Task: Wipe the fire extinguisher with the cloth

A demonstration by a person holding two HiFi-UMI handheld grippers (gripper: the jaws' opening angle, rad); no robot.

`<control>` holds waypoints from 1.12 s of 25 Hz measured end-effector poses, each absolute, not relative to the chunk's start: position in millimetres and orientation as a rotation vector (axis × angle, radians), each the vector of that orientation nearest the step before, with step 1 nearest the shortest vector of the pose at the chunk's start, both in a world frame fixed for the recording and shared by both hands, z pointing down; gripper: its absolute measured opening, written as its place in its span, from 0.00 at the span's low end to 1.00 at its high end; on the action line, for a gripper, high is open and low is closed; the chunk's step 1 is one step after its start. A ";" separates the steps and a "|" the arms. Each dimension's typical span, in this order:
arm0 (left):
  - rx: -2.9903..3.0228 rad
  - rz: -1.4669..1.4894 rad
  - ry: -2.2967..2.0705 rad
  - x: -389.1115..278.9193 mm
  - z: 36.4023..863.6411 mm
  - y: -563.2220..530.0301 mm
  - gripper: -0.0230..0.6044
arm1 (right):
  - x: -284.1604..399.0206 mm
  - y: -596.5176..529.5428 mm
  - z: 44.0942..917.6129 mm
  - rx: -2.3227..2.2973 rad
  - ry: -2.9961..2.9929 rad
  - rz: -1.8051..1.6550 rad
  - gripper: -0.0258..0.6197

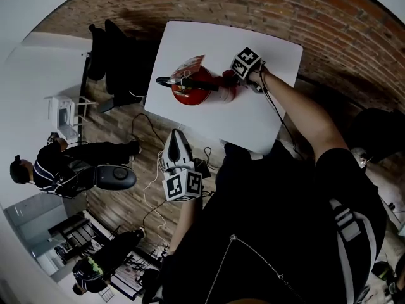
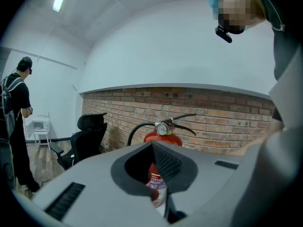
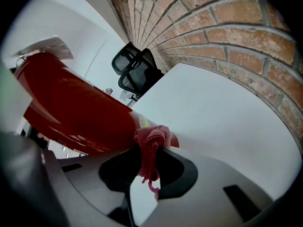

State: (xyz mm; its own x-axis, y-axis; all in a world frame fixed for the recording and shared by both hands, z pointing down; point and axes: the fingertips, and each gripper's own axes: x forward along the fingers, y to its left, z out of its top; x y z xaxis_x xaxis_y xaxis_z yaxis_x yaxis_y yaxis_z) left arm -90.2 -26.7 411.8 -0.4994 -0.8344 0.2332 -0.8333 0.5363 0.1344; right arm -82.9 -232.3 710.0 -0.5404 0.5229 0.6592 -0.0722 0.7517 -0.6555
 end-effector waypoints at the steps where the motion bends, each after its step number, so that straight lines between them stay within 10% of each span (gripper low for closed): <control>1: 1.396 -0.007 -2.508 -89.5 411.1 -27.2 0.05 | -82.5 -232.4 707.9 -0.340 -2.011 0.799 0.19; 28: 1.440 -0.021 -2.500 -73.2 407.2 -28.0 0.05 | -71.3 -229.3 634.3 -0.404 -2.142 0.898 0.20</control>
State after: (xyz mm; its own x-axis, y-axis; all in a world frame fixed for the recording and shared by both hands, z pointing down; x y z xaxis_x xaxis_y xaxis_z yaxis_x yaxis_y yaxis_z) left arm -73.2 -28.0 407.2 -0.4775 -0.8525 0.2125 -0.8488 0.5101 0.1393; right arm -71.3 -229.3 634.3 -0.6577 0.5348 0.5305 -0.0035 0.7020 -0.7121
